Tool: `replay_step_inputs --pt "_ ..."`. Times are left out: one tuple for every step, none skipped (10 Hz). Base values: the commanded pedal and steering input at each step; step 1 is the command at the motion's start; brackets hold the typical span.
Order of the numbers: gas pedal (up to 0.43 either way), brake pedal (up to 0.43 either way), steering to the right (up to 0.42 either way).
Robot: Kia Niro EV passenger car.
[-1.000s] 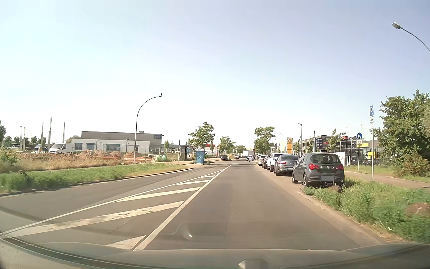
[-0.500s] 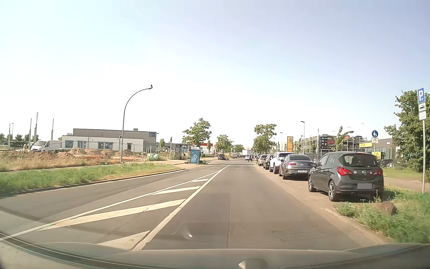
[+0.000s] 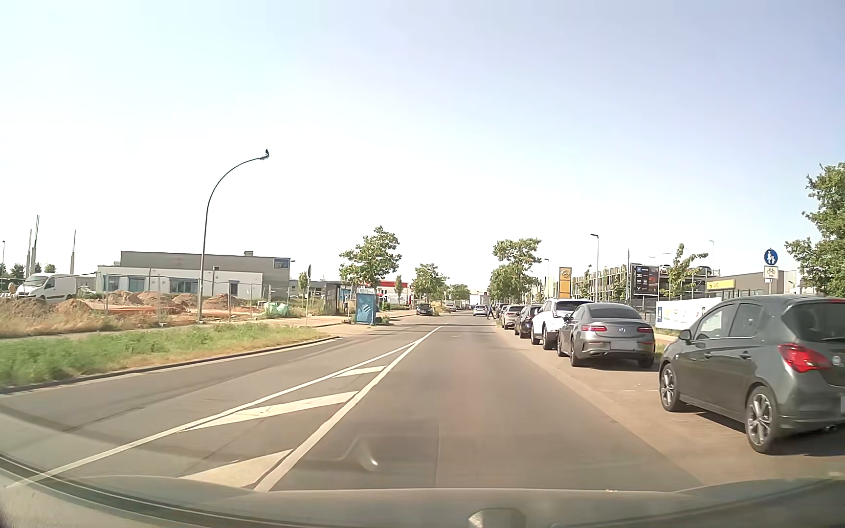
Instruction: Follow the waypoints while adhering to traffic rules and regulations
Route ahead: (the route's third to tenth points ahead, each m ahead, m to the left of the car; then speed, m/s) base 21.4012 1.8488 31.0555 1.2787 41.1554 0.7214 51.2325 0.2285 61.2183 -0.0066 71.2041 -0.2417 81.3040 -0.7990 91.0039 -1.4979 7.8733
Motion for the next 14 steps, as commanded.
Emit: replay_step_inputs --pt "0.138 0.030 0.011" --pt "0.138 0.030 0.008" --pt "0.130 0.030 0.007" --pt "0.118 0.030 0.007" --pt "0.118 0.030 0.007" --pt "0.118 0.030 0.007" --pt "0.118 0.030 0.007" --pt "0.110 0.030 0.007" --pt "0.110 0.030 0.007" --pt "0.098 0.030 0.007" --pt "0.087 0.030 0.007" --pt "0.087 0.030 0.007" --pt "0.079 0.030 0.007" --pt "0.079 0.030 0.007"
